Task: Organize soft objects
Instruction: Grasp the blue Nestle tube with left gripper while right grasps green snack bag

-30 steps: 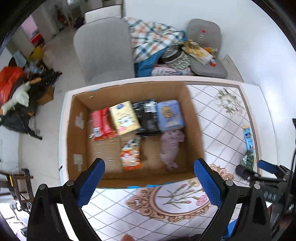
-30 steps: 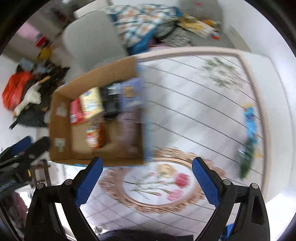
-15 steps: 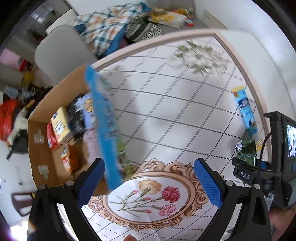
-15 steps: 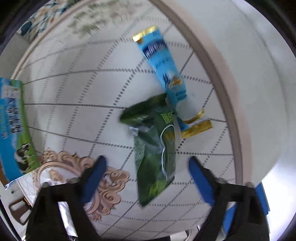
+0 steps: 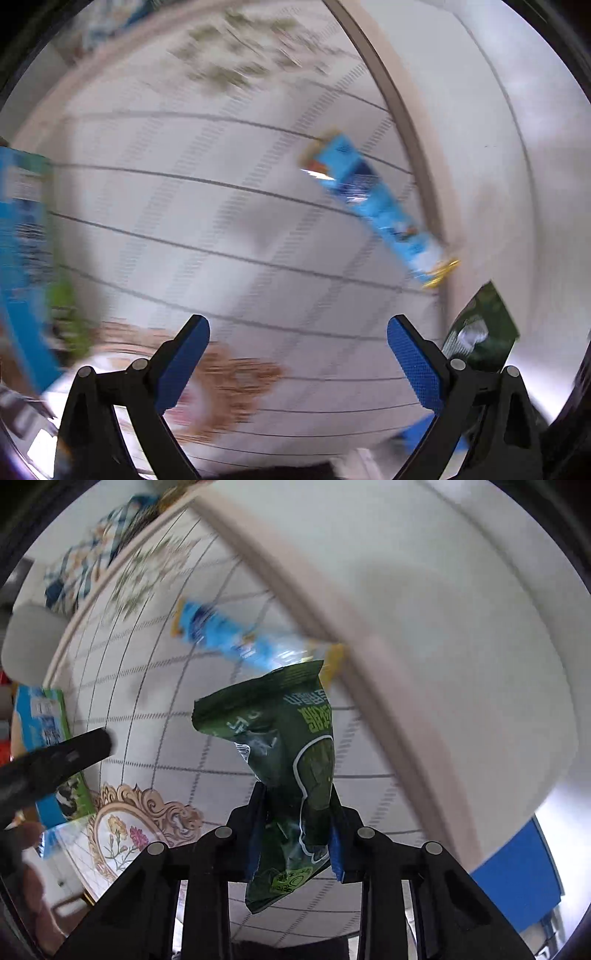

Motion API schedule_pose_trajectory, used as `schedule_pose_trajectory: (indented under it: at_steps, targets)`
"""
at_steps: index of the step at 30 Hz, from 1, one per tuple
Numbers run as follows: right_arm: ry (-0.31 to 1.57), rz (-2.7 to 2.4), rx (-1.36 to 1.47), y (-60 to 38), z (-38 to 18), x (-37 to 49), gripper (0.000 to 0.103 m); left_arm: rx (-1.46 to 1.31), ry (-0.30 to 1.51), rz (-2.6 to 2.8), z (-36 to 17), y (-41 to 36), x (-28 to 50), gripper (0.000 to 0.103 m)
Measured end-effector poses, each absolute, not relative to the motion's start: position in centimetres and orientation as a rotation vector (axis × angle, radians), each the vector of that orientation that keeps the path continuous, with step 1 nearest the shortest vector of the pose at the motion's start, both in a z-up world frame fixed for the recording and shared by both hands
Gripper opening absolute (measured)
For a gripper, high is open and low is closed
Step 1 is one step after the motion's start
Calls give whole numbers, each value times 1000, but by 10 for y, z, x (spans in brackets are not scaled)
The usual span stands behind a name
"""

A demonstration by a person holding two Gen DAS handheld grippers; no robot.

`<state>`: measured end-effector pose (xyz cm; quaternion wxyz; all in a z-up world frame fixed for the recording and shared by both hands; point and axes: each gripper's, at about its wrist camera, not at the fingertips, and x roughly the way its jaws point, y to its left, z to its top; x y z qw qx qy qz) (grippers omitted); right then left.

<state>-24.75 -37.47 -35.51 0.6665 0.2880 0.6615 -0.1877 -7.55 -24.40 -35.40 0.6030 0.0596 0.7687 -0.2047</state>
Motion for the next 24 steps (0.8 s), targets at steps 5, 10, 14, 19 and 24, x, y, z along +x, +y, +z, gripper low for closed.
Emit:
schedule_pose_trajectory:
  at_steps: [5,10,14,19,24]
  targets:
    - [1476,-509,659,-424,-356,-254,31,-42,1887,-468,-386,-282,-63,95]
    - [1475,-544,658,-454,-357,-254,31,4,1902,-409,-409,-312,-58,68]
    - [1467,-552,644,-460,-353,-250,31,186,1825,-425,-413,-341,-65,58]
    - [1468,-549,618,-462,-351,-243,31,419,1694,-453,-420,-364,-83,27]
    - [1477,-540,597,-454,-360,-231,31,416,1648,-493,-425,-356,-97,14]
